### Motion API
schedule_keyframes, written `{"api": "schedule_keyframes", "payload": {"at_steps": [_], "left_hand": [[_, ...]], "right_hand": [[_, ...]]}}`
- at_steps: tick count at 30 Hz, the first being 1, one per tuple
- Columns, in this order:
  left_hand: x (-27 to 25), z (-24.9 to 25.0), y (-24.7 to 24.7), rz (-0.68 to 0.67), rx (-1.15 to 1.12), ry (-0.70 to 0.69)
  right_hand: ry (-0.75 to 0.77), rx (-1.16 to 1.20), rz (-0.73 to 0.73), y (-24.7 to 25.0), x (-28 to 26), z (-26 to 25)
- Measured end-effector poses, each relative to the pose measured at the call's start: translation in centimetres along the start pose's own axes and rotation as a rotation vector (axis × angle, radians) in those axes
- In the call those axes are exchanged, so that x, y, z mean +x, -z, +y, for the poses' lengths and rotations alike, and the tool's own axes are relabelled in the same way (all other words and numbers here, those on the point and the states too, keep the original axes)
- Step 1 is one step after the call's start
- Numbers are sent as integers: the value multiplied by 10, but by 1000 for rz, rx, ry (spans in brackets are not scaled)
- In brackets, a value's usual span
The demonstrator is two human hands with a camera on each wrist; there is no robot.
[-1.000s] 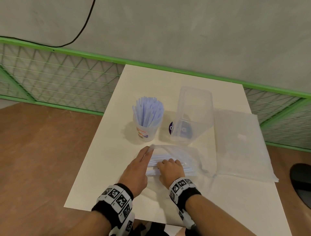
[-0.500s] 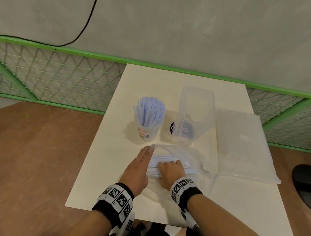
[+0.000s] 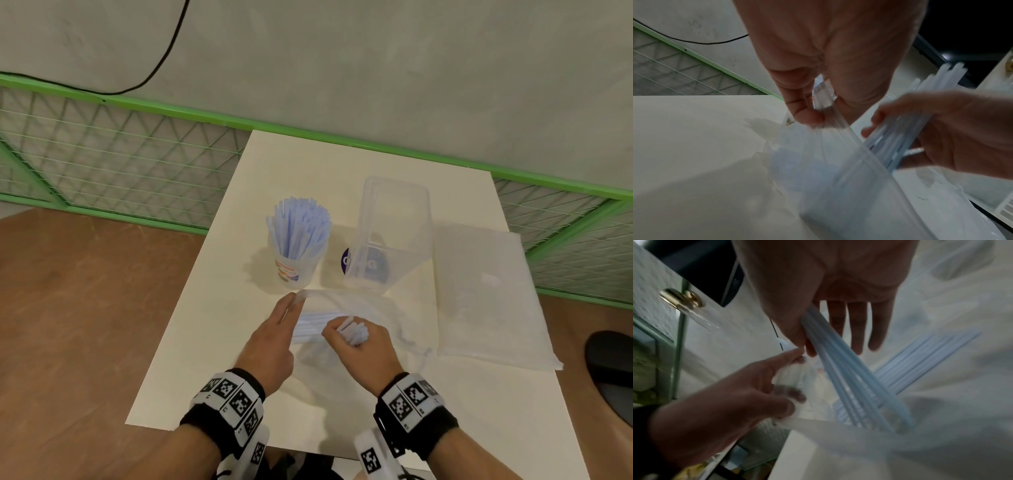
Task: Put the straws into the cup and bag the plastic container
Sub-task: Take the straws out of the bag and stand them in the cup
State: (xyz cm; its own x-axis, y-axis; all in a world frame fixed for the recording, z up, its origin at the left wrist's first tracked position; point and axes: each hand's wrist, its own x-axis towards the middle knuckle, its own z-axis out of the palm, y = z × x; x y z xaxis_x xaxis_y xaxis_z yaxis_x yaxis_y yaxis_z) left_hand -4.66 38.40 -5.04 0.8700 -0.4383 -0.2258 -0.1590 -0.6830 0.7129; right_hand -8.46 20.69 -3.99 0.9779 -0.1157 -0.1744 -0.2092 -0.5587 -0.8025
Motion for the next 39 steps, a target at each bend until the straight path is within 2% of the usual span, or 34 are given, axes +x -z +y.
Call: {"api": "schedule_keyframes", "payload": {"at_steps": [2,7,11,15,18,20,25,31,35,39], "left_hand": [[0,1,0,-6,3,-12],[0,1,1,0,19,2],[-1,2,2,-7,26,0],[0,1,2,-6,45,-1],[-2,1,2,-12,39,14],[-3,2,2,-17,48,31],[-3,3,2,-21,45,16],[-6,3,6,-14,60,3],[-6,3,6,-8,68,10],[-4,5,8,-4,88,2]], "right_hand": [[-47,-43,-21,2,1,3],[-106,13,61,13,-2,3],[-206,-136,-41,11,-5,13],[-127,-123,-48,34,4,-18],[-89,185,76,69,21,-69],[-31,284,128,88,36,-101],[66,247,125,89,84,-143],[145,23,162,76,136,-151],[221,-158,102,59,150,-135],[276,-101,47,38,151,-114]]}}
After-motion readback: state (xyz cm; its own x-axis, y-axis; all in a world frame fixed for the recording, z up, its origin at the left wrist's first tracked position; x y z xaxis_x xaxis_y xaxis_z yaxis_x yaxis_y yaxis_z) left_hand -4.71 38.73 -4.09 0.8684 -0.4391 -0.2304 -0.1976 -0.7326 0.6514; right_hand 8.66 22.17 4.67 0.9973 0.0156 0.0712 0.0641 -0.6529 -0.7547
